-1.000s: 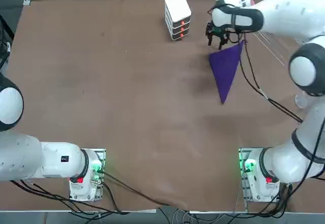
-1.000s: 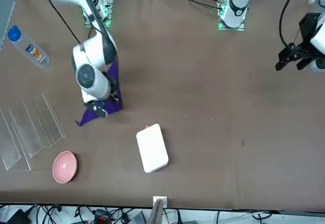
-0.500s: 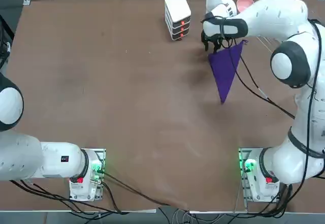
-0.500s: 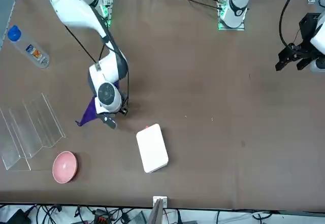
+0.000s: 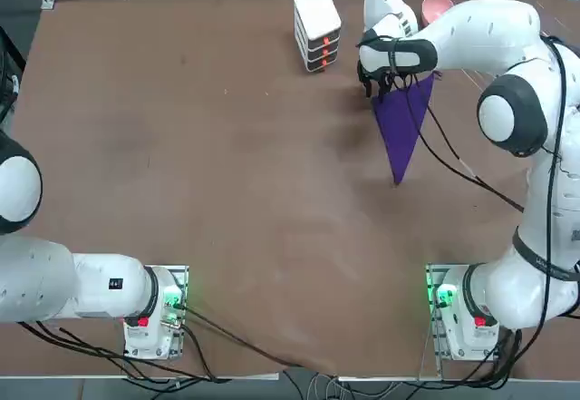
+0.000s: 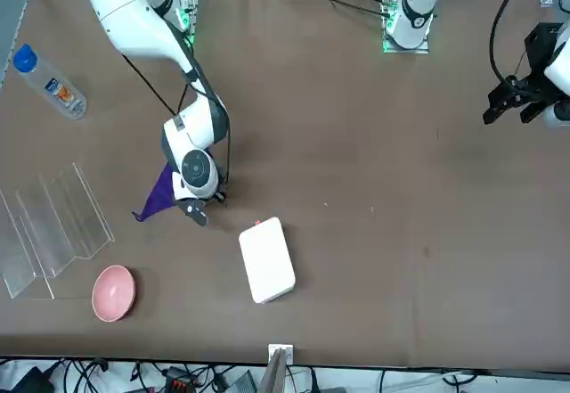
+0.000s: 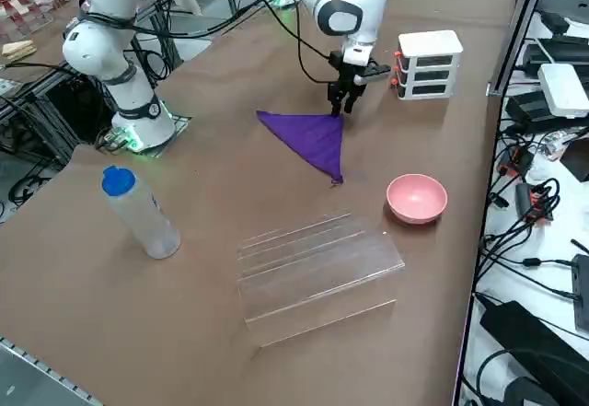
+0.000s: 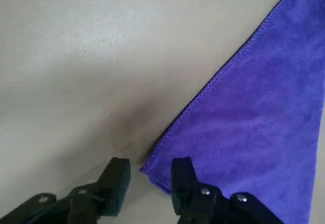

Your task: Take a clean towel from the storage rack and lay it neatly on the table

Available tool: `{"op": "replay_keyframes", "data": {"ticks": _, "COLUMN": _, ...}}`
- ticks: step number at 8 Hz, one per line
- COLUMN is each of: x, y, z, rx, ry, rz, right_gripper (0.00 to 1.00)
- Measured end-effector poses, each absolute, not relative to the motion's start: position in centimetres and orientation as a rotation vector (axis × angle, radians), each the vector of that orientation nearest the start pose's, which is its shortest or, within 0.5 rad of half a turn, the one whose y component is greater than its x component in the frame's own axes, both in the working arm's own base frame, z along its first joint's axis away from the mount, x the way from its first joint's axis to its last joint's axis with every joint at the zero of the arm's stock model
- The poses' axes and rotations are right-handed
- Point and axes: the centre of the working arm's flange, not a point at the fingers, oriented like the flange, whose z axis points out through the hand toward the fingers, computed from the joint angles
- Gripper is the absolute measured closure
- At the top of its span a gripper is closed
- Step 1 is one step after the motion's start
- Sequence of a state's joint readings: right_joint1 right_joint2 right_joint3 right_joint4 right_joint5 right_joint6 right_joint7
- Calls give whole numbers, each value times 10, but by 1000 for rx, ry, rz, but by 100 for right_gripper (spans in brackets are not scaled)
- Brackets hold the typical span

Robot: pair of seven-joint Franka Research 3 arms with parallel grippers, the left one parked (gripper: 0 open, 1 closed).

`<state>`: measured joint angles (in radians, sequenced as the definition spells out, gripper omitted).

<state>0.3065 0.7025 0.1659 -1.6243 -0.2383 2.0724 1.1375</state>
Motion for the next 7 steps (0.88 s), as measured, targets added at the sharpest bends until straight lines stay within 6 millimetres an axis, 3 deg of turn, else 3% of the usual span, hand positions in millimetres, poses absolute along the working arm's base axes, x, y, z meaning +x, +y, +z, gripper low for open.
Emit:
{"op": "replay_keyframes", "data": {"ticks": 3, "x": 601, "y": 280, "z": 194, "rx": -3242, "ry": 918, "rz": 185, "right_gripper": 61}}
{"op": "replay_keyframes", "data": {"ticks": 7, "x": 600, "y": 280, "z": 190, "rx": -3248, "ry": 916, "rz": 192, "right_gripper": 64}}
